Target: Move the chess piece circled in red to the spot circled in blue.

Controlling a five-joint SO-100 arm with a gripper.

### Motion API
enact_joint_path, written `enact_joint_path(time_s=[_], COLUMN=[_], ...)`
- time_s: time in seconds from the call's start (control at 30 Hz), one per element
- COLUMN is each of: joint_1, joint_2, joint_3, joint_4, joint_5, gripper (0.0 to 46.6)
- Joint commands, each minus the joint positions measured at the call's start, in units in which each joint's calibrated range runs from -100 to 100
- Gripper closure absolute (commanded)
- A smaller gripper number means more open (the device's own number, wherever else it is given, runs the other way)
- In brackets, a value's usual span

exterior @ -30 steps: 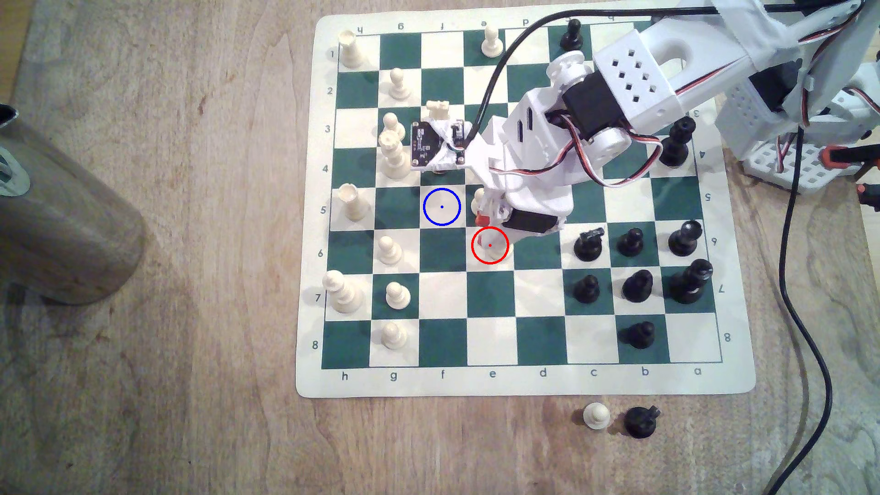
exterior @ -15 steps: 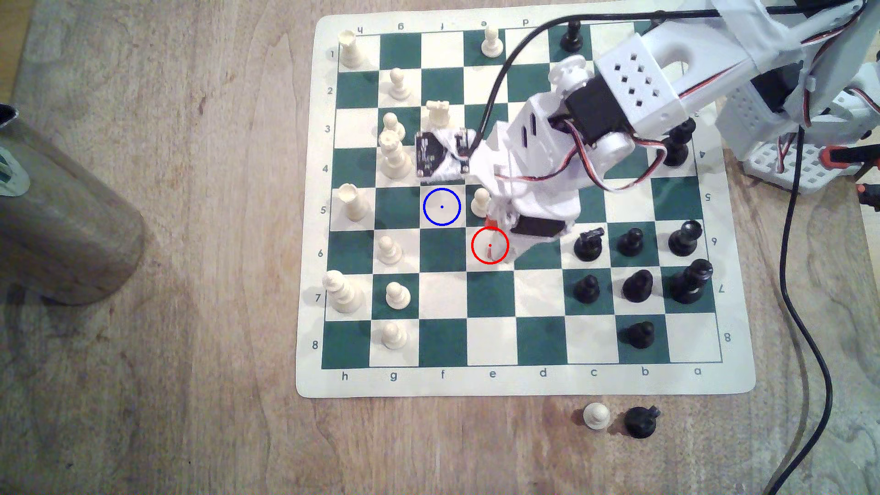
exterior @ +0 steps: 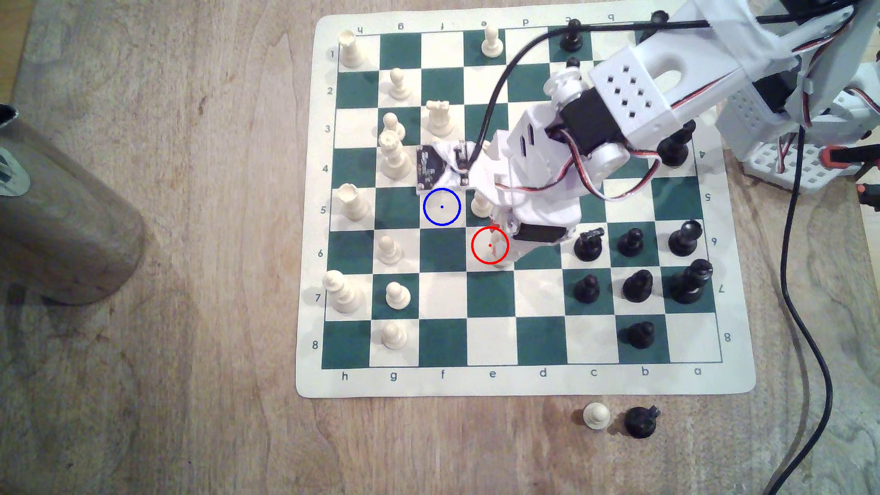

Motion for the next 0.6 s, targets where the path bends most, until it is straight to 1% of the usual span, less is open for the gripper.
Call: enact_joint_path(time_s=[0.0, 0.2, 0.27, 0.37, 0.57], joint_1=[-0.1, 0.2, 1.7, 2.5, 3.6], joint_2=[-0.5, -1.6, -5.2, -10.0, -12.5], joint_3=[-4.0, -4.4, -5.4, -6.3, -7.5], joint_4=[0.6, 0.8, 1.8, 2.4, 2.3], joint_5=[0.2, 0.2, 0.2, 0.2, -0.2], gripper=[46.4, 46.4, 46.4, 46.4, 46.4])
